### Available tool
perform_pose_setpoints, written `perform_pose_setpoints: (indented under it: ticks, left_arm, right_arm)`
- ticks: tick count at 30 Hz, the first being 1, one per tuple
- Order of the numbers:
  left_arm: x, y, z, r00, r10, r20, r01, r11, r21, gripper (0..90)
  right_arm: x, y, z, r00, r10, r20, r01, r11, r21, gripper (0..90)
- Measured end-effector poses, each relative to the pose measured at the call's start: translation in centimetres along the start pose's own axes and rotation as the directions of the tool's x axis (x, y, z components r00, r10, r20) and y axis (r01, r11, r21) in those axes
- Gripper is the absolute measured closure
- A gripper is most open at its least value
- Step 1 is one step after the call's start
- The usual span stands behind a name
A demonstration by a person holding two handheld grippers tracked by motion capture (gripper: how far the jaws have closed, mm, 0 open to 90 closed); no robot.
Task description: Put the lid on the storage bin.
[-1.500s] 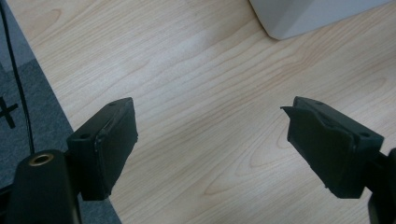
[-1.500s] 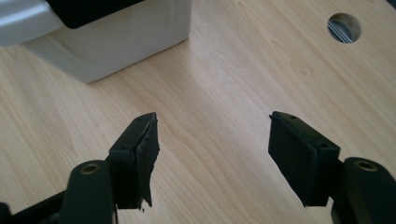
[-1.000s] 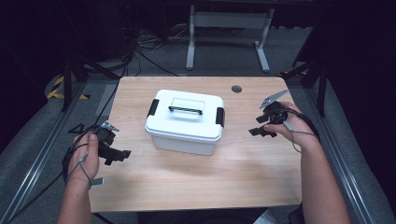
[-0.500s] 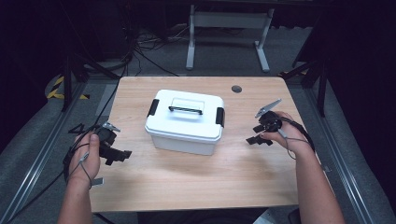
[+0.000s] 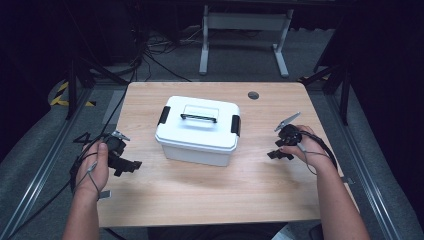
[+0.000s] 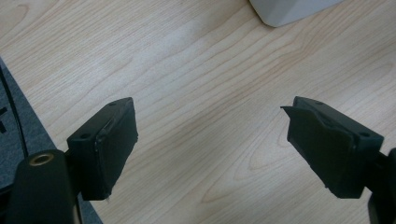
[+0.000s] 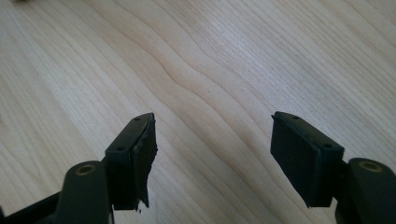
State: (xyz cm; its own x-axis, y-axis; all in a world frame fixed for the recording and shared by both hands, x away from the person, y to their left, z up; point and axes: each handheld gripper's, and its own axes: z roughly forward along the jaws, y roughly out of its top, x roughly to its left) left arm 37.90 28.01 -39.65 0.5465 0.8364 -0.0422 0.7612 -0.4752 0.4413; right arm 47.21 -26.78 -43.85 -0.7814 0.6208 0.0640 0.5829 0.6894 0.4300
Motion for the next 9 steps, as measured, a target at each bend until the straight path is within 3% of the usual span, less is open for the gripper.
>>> perform_pose_setpoints:
  ticks: [9]
  left_arm:
    - [0.12, 0.04, 0.18, 0.9999, 0.008, -0.009, -0.008, 1.0000, -0.005, 16.8]
  right_arm:
    - [-0.13, -0.03, 0.63, 0.9994, -0.030, 0.018, 0.030, 0.999, -0.029, 29.5]
